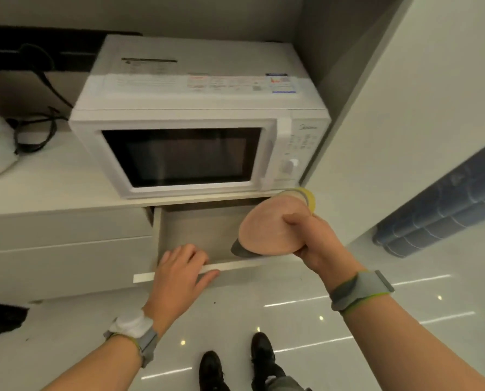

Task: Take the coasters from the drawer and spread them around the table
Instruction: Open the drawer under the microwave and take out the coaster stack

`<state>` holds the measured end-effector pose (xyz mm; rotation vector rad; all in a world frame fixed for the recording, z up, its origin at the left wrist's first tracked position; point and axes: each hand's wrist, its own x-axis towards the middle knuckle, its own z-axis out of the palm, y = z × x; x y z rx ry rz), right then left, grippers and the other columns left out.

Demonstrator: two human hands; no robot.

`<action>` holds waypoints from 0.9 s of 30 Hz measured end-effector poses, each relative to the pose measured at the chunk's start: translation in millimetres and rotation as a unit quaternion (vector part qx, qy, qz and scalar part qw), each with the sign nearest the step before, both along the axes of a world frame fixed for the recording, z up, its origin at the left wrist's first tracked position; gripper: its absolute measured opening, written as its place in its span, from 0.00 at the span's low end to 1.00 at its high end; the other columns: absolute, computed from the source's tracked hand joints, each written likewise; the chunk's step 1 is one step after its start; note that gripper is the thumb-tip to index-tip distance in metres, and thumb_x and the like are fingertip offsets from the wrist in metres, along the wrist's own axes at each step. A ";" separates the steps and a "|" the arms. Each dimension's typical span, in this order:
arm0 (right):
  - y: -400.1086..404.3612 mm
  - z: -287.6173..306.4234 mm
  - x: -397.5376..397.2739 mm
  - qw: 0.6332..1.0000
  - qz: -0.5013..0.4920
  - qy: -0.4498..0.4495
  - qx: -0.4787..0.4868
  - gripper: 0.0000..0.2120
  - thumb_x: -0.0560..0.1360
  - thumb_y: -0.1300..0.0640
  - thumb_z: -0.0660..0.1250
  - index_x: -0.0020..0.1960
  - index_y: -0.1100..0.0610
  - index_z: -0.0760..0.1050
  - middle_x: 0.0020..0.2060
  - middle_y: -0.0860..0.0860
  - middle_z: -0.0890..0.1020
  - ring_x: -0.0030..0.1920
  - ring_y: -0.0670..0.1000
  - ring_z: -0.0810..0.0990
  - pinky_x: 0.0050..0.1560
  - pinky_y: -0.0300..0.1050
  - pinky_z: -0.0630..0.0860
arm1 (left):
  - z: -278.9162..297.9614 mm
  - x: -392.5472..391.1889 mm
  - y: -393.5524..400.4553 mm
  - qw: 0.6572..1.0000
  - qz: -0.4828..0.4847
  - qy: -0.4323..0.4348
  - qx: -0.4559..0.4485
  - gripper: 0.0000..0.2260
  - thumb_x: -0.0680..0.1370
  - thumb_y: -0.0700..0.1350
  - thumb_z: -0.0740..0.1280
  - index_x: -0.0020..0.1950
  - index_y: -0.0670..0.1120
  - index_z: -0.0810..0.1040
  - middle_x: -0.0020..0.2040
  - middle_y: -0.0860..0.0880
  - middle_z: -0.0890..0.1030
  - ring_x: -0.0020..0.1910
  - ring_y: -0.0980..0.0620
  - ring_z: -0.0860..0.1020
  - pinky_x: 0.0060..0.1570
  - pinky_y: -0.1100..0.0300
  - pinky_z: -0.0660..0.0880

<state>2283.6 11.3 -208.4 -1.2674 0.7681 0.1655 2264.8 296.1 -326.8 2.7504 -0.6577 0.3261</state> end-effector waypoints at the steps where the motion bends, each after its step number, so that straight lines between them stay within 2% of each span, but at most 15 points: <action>1: -5.2 -0.6 -5.6 1.000 -0.013 -0.004 -0.002 0.20 0.78 0.60 0.69 0.69 0.59 0.73 0.59 0.59 0.83 0.56 0.59 0.82 0.53 0.55 0.82 | 1.1 7.1 -1.3 1.000 0.004 -0.008 0.009 0.17 0.80 0.63 0.64 0.48 0.50 0.78 0.48 0.51 0.75 0.44 0.47 0.75 0.43 0.54 0.64; 4: -14.2 -2.8 -21.8 0.999 -0.033 -0.011 0.005 0.21 0.78 0.59 0.70 0.70 0.58 0.73 0.61 0.59 0.83 0.59 0.60 0.83 0.52 0.54 0.83 | 7.7 27.7 -4.1 0.999 0.026 -0.019 0.028 0.15 0.80 0.60 0.64 0.48 0.49 0.76 0.49 0.50 0.74 0.46 0.46 0.72 0.47 0.51 0.68; 6: -18.9 -4.2 -31.3 0.999 -0.042 -0.018 0.027 0.17 0.79 0.59 0.69 0.67 0.57 0.75 0.59 0.58 0.84 0.58 0.59 0.83 0.51 0.53 0.83 | 13.3 41.7 -10.0 0.998 0.039 -0.027 0.037 0.13 0.81 0.58 0.66 0.46 0.49 0.74 0.45 0.49 0.74 0.44 0.45 0.72 0.47 0.49 0.69; 8: -24.2 -4.6 -38.6 0.998 -0.047 -0.025 0.044 0.13 0.80 0.59 0.67 0.64 0.57 0.77 0.56 0.57 0.85 0.55 0.57 0.85 0.50 0.53 0.83 | 19.5 54.6 -17.0 0.998 0.041 -0.027 0.031 0.13 0.82 0.53 0.68 0.42 0.49 0.71 0.37 0.50 0.75 0.36 0.45 0.72 0.40 0.50 0.70; 10: -27.3 -9.0 -42.9 0.998 -0.044 -0.022 0.047 0.16 0.79 0.58 0.68 0.66 0.58 0.77 0.57 0.57 0.86 0.56 0.58 0.85 0.51 0.54 0.84 | 22.0 63.4 -23.1 0.998 0.054 -0.004 0.022 0.14 0.83 0.50 0.67 0.40 0.48 0.68 0.30 0.50 0.73 0.28 0.46 0.70 0.30 0.54 0.70; 12: -28.7 -15.2 -44.7 0.998 -0.040 -0.012 0.046 0.18 0.79 0.58 0.69 0.68 0.58 0.77 0.59 0.58 0.86 0.59 0.59 0.85 0.57 0.57 0.83 | 22.2 65.6 -29.8 0.997 0.080 0.019 0.012 0.14 0.83 0.48 0.66 0.40 0.48 0.67 0.29 0.50 0.71 0.25 0.47 0.69 0.25 0.56 0.68; 14: -30.9 -20.4 -44.9 0.998 -0.035 -0.005 0.047 0.17 0.78 0.58 0.69 0.67 0.58 0.77 0.58 0.58 0.87 0.59 0.60 0.85 0.59 0.58 0.82 | 19.0 64.9 -36.3 0.995 0.097 0.032 -0.011 0.13 0.83 0.47 0.65 0.40 0.48 0.67 0.30 0.50 0.72 0.27 0.47 0.69 0.26 0.57 0.66; 16: -35.1 -27.2 -44.2 0.999 -0.022 -0.002 0.047 0.19 0.78 0.58 0.70 0.68 0.59 0.78 0.59 0.58 0.87 0.60 0.60 0.85 0.61 0.59 0.82 | 12.8 65.3 -40.5 0.992 0.105 0.045 -0.044 0.11 0.83 0.46 0.66 0.42 0.47 0.71 0.35 0.50 0.74 0.31 0.48 0.72 0.29 0.54 0.69; 19: -44.1 -36.8 -42.6 0.999 -0.003 0.008 0.054 0.19 0.77 0.57 0.71 0.67 0.59 0.78 0.59 0.58 0.87 0.61 0.60 0.85 0.63 0.60 0.82 | -0.3 72.2 -40.2 0.993 0.092 0.060 -0.044 0.03 0.81 0.43 0.66 0.50 0.45 0.78 0.45 0.47 0.78 0.42 0.46 0.76 0.42 0.51 0.76; 23: -59.3 -45.9 -42.5 0.997 0.023 0.022 0.066 0.19 0.77 0.57 0.71 0.67 0.59 0.78 0.58 0.57 0.88 0.60 0.60 0.86 0.60 0.58 0.83 | -1.7 87.5 -46.7 0.990 0.116 0.083 -0.002 0.10 0.78 0.36 0.67 0.58 0.41 0.81 0.50 0.41 0.80 0.48 0.39 0.77 0.49 0.45 0.77; 27: -73.1 -52.8 -42.7 0.996 0.052 0.034 0.064 0.19 0.77 0.56 0.72 0.67 0.58 0.79 0.57 0.57 0.88 0.59 0.60 0.86 0.56 0.56 0.83 | 10.8 90.9 -52.2 0.980 0.126 0.148 0.042 0.20 0.75 0.32 0.66 0.67 0.41 0.78 0.59 0.40 0.78 0.57 0.37 0.77 0.58 0.46 0.76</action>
